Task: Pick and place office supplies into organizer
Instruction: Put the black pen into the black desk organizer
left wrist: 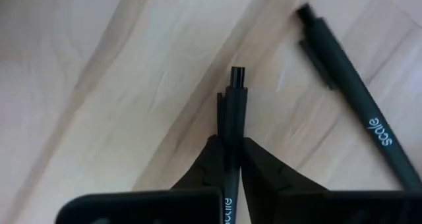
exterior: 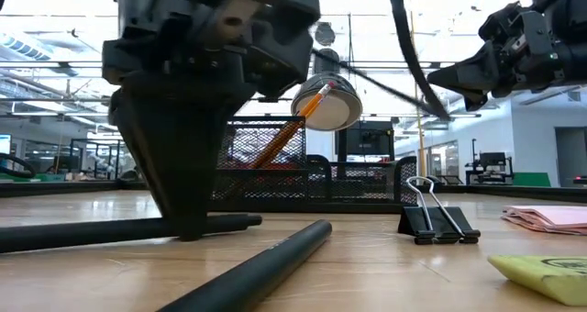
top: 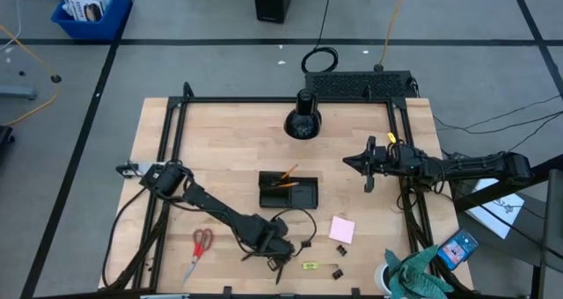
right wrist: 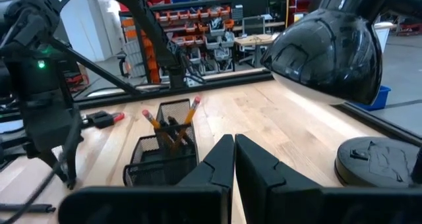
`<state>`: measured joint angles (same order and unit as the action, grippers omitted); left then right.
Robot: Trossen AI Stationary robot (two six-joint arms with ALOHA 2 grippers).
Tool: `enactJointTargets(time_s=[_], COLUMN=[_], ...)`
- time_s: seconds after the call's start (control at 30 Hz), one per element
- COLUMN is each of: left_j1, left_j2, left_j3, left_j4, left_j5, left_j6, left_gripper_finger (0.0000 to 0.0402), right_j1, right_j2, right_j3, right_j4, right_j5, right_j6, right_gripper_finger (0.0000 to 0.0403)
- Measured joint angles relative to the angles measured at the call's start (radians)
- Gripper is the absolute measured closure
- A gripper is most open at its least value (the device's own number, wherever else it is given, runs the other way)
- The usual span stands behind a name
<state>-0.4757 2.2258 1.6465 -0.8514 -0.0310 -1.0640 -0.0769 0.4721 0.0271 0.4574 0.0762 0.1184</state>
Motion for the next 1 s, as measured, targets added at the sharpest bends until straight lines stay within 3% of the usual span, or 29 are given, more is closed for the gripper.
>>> enactJointTargets(time_s=[0.2,0.4,0.63,0.73,0.87,1.0], left_j1=[-0.019,-0.047,-0.063,-0.049,-0.01,0.066], left_j2=[-0.043,-0.208,-0.392,-0.425,-0.475,-0.567], left_j3=[-0.009,-0.004,-0.001,-0.009,-0.119,-0.347], left_j4=[0.07,0.148,0.288,0.3,0.408,0.627], left_j5=[-0.224,-0.494,-0.787,-0.899,-0.937,-0.811], left_j6=[0.138,0.285,0.73,0.837,0.973,0.999], left_gripper_finger=[0.0367,0.0384,0.0382,0.038,0.0379,0.0379], right_j1=[0.0,0.0,0.0,0.0,0.0,0.0], right_j2=[0.0,0.0,0.001,0.0,0.001,0.0], right_j3=[0.0,0.0,0.0,0.0,0.0,0.0], right_j4=[0.043,0.028,0.009,0.013,0.006,0.003], right_j5=[0.0,-0.001,-0.002,-0.002,-0.002,-0.002], right_j6=[-0.01,-0.007,0.03,0.037,0.053,0.053], right_gripper_finger=[0.0394,0.0394,0.0394,0.0394,0.0394,0.0394])
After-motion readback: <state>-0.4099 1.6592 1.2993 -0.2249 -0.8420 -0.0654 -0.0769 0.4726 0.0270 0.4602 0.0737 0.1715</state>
